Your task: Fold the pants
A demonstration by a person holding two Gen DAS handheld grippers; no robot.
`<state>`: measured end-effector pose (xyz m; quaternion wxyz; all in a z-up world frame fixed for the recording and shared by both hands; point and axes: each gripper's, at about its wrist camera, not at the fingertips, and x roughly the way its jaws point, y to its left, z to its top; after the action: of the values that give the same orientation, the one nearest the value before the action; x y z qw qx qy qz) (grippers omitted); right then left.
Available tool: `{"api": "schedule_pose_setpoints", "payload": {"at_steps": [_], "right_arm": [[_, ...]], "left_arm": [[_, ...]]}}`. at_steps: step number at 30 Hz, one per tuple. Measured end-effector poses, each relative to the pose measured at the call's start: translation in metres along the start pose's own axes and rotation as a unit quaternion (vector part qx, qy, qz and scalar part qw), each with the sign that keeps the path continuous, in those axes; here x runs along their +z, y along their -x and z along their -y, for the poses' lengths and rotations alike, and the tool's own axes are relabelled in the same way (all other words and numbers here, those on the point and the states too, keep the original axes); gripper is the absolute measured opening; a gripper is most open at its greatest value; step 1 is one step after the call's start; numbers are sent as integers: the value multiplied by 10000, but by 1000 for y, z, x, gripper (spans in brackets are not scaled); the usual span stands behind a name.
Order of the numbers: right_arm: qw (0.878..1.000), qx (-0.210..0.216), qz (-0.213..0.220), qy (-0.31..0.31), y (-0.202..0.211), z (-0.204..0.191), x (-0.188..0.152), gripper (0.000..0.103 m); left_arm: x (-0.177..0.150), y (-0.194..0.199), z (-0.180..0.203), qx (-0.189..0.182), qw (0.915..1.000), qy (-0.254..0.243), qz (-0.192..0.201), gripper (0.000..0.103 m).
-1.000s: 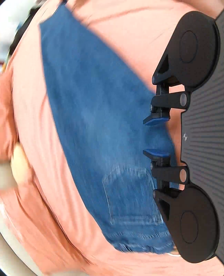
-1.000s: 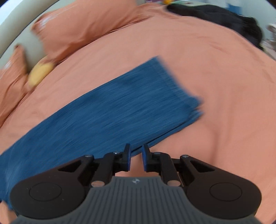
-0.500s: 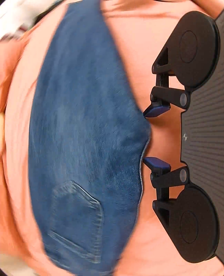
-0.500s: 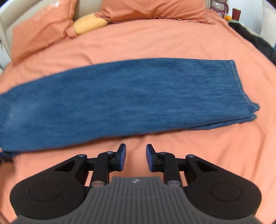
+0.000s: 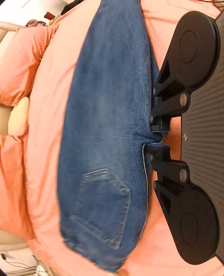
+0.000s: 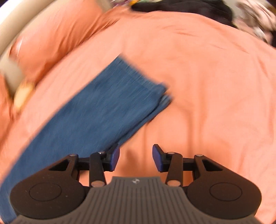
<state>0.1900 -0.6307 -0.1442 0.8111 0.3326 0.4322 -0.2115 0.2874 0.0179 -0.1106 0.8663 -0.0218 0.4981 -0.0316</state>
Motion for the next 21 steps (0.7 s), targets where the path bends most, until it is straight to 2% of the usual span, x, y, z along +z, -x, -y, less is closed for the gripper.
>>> {"api": "schedule_pose_setpoints", "payload": {"at_steps": [5, 9, 12, 15, 17, 20, 21], "right_arm": [[9910, 386, 310, -1242, -12, 40, 29, 49], [9838, 617, 262, -1665, -38, 49, 36, 48], [9823, 581, 282, -1761, -59, 54, 42, 40], [9777, 622, 249, -1990, -77, 59, 48, 19], [9821, 622, 262, -1760, -70, 56, 55, 11], [9861, 958, 722, -1150, -35, 31, 78, 7], [9880, 950, 846, -875, -20, 21, 85, 7]], "left_arm": [[11, 2, 7, 172, 9987, -341, -334, 12], [8, 0, 15, 359, 9961, -643, -480, 12], [7, 0, 15, 405, 9957, -639, -537, 12], [7, -2, 18, 476, 9948, -677, -590, 12], [7, -1, 21, 527, 9940, -752, -594, 12], [11, 5, 21, 554, 9931, -789, -672, 12], [12, 6, 21, 577, 9917, -850, -772, 11]]}}
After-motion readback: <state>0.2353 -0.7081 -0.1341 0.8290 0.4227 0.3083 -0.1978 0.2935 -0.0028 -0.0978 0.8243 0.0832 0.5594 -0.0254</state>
